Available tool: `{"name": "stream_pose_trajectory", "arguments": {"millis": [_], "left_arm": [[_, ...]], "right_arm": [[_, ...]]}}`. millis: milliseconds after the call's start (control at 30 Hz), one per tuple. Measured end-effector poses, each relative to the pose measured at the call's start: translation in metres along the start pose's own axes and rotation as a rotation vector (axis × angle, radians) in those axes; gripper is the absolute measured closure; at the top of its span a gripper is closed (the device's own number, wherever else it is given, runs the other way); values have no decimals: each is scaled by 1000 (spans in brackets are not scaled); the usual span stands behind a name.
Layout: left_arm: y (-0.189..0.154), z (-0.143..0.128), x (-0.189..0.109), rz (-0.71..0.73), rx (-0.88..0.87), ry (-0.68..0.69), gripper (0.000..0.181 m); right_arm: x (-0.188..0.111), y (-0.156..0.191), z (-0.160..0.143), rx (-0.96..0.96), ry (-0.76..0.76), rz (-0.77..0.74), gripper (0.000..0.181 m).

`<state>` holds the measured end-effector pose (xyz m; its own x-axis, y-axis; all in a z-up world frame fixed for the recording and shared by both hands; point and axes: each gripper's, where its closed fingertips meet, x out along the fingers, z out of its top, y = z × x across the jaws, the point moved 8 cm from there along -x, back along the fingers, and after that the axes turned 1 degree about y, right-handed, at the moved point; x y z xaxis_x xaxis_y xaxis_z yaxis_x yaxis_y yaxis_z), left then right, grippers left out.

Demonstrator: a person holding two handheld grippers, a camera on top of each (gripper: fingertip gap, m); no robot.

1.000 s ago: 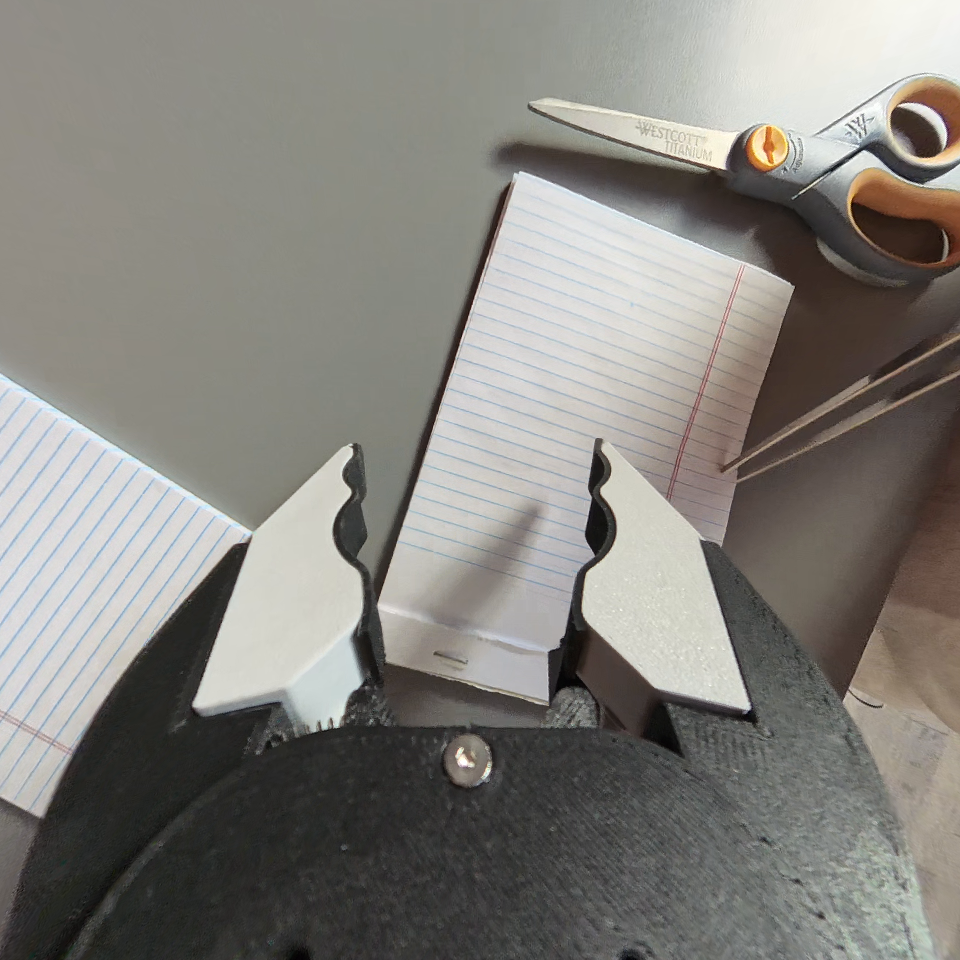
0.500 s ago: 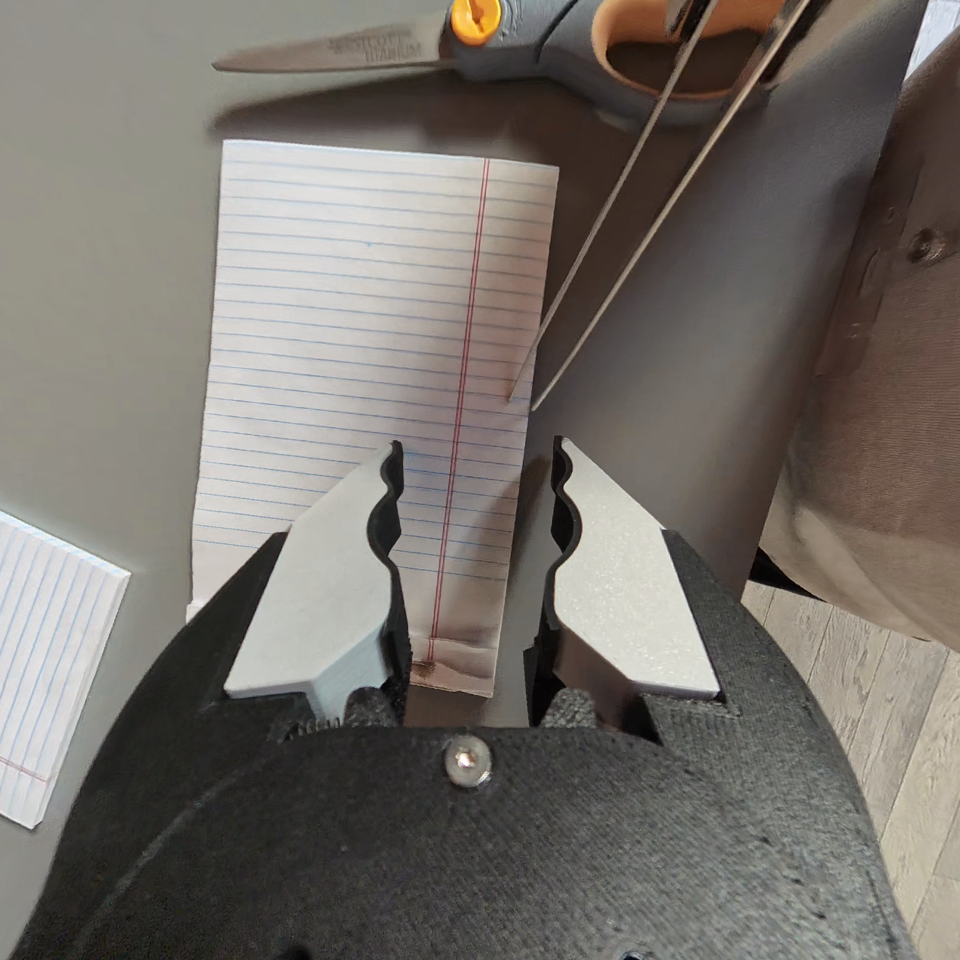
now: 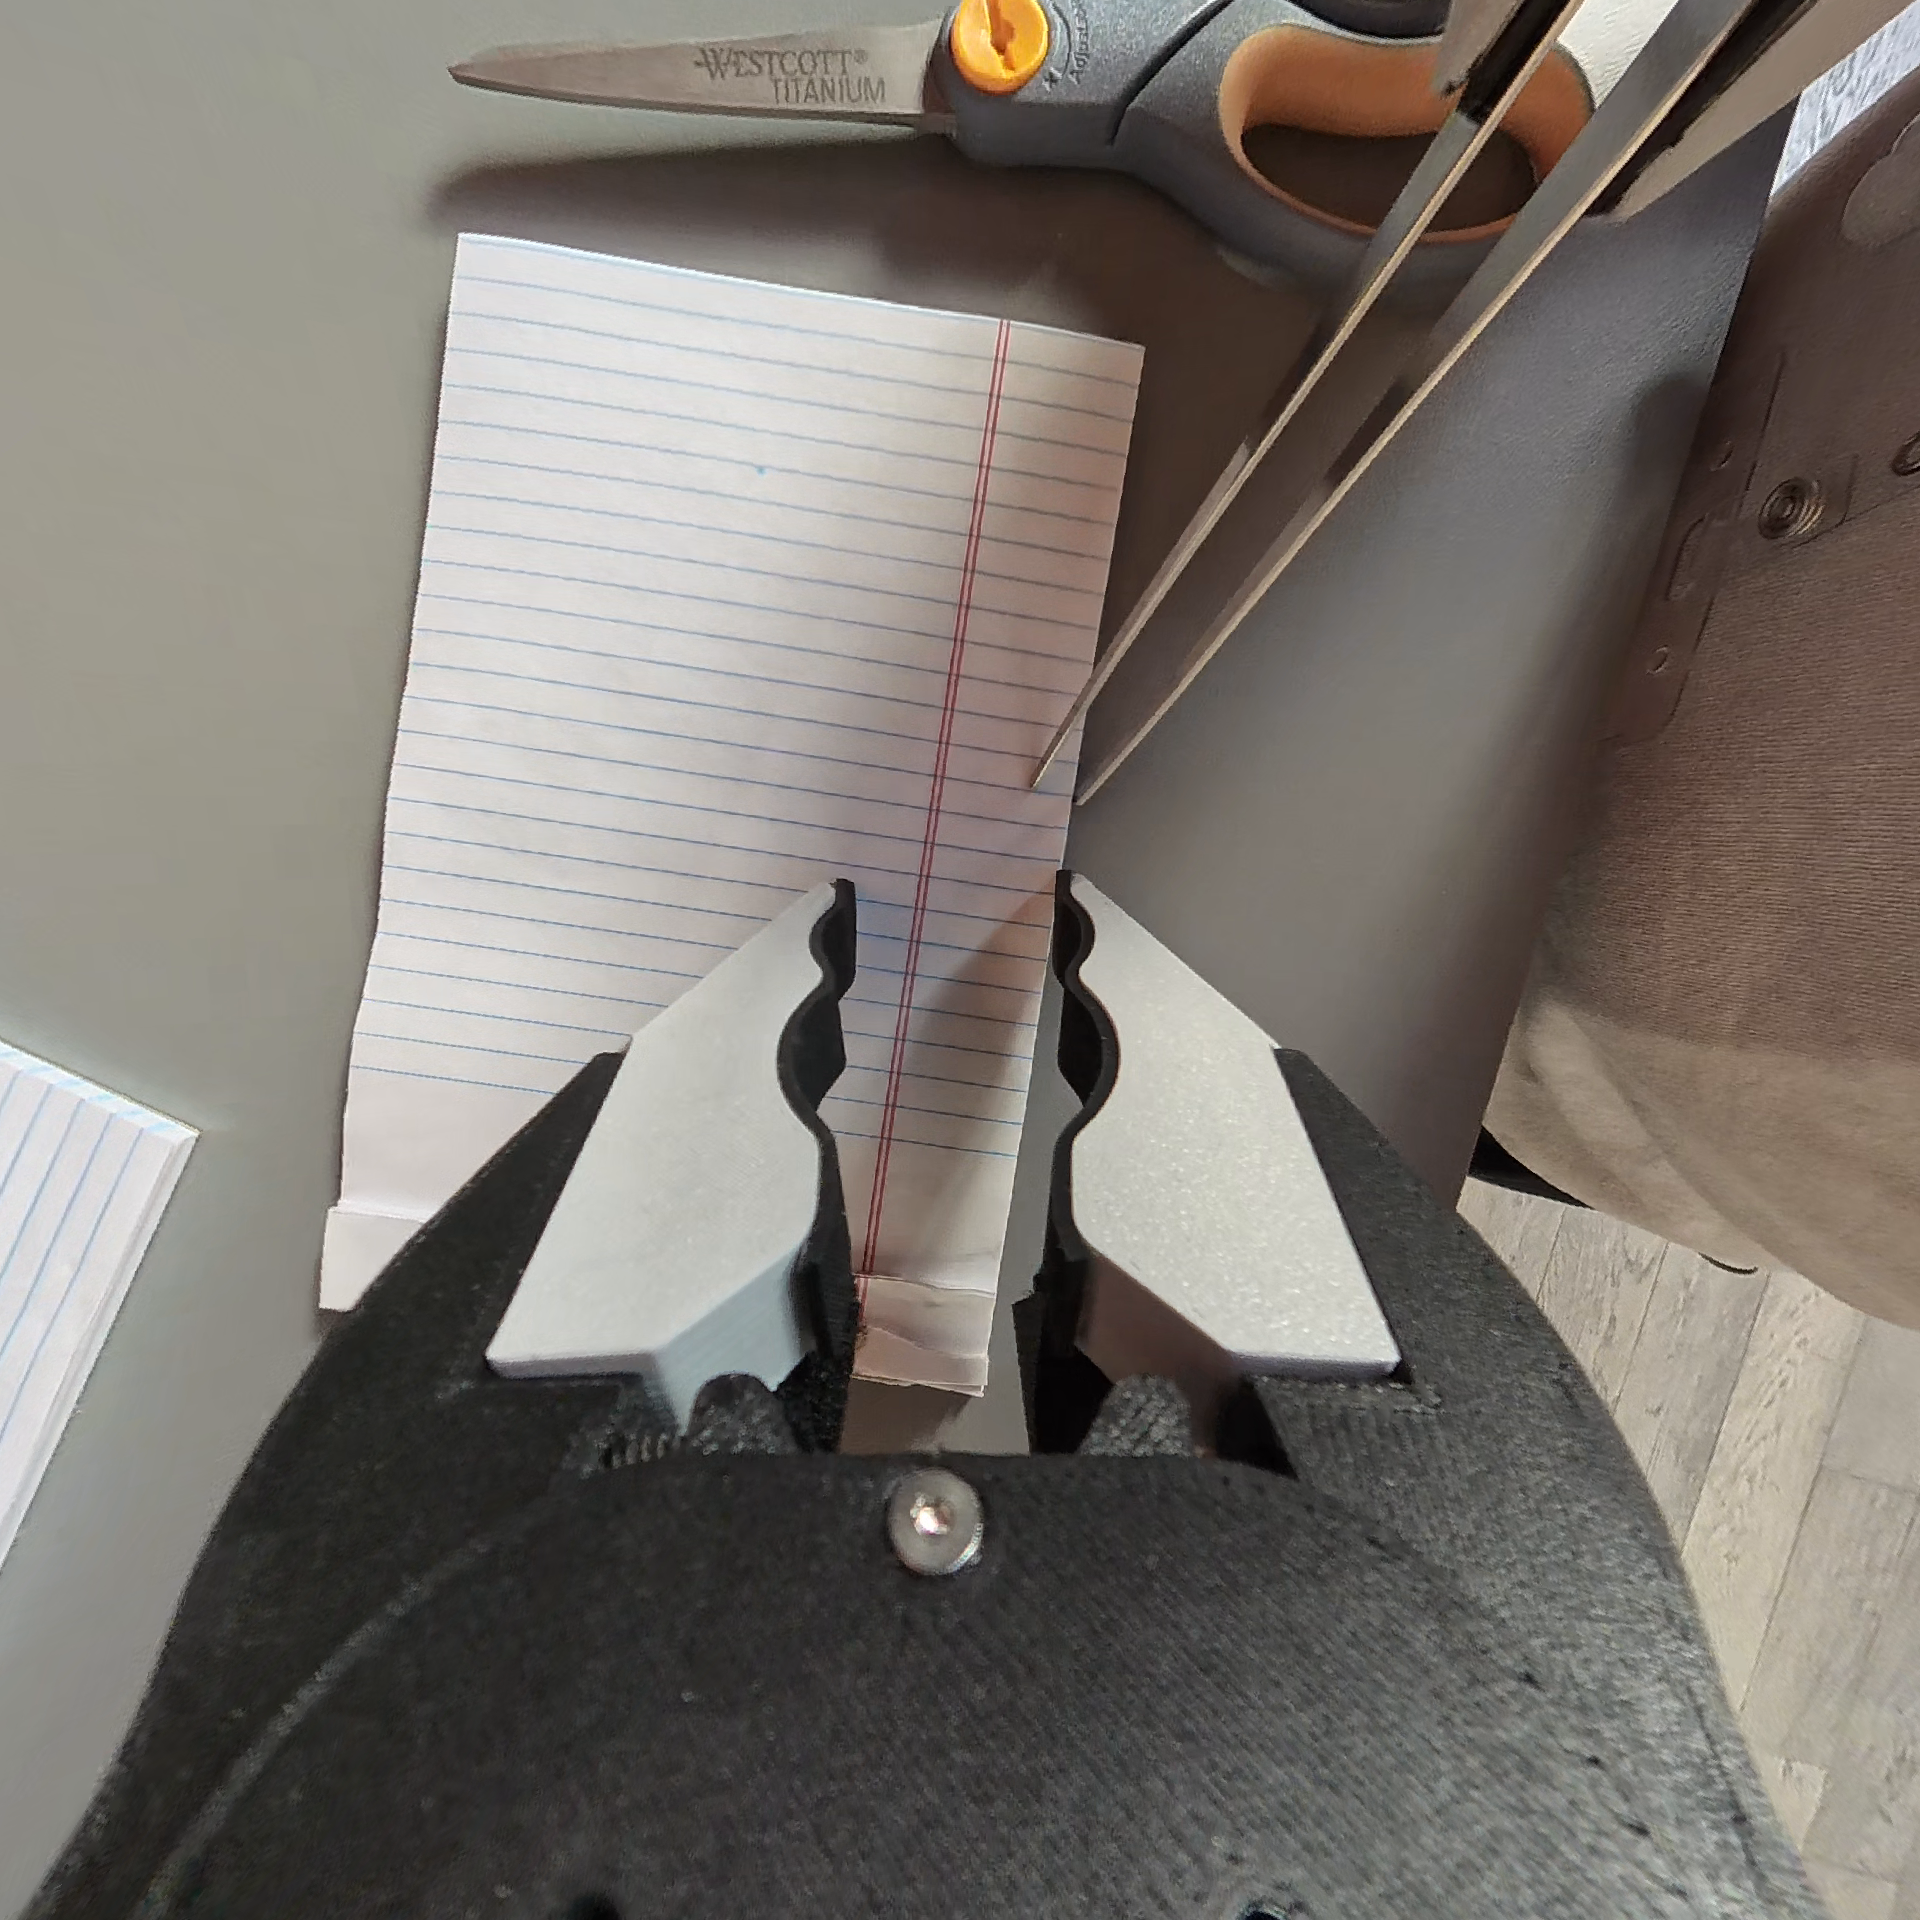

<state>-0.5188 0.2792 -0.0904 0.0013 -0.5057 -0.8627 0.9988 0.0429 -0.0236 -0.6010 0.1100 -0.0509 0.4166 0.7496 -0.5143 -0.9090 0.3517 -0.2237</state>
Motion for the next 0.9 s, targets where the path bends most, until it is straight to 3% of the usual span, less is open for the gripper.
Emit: {"name": "stream_pose_trajectory", "arguments": {"millis": [767,900], "left_arm": [[7,-3,-1,-81,-53,-54,147],[4,-2,-2,-68,-43,-56,140]], "right_arm": [[5,-5,5,23,-21,-12,164],[5,-2,7,-34,-6,-27,166]]}}
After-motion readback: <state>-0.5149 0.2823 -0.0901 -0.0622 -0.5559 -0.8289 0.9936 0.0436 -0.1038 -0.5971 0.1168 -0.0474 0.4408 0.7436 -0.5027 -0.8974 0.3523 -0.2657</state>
